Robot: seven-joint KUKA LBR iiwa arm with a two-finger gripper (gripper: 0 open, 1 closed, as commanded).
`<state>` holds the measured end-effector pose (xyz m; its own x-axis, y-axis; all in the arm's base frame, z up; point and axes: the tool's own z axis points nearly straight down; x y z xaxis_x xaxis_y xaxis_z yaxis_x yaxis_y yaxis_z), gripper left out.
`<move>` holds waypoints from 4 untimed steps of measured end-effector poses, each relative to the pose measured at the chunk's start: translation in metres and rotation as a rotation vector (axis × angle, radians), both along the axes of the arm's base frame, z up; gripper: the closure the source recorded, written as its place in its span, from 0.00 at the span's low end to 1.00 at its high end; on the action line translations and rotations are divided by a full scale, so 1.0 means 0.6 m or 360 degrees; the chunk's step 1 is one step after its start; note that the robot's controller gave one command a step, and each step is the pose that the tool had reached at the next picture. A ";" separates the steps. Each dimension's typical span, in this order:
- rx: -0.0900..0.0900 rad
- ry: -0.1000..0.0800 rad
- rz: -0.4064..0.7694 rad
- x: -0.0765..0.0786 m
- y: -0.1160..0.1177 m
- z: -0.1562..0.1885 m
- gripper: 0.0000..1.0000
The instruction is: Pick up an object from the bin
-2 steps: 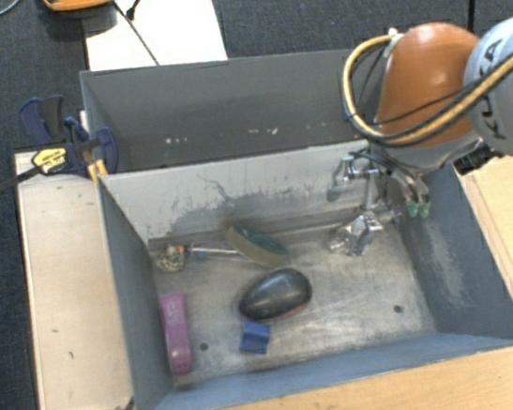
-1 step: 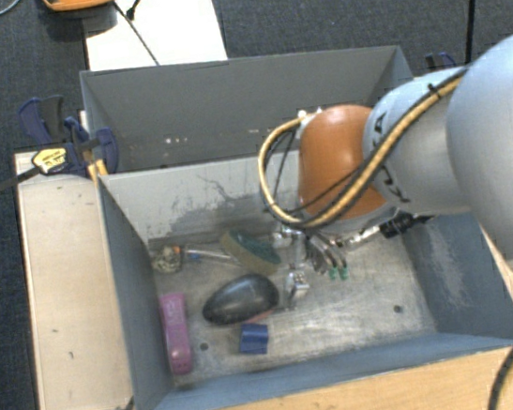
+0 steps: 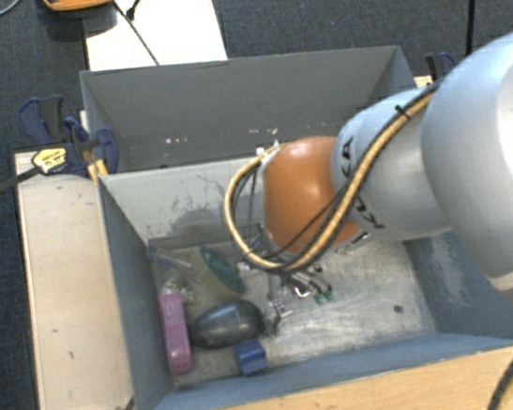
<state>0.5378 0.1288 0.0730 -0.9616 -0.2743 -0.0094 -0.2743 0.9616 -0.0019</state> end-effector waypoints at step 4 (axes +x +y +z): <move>0.0000 -0.0003 0.0716 -0.086 0.202 0.246 1.00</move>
Offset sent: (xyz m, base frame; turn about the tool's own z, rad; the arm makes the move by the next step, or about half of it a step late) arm -0.0176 0.0700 0.0002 -0.1910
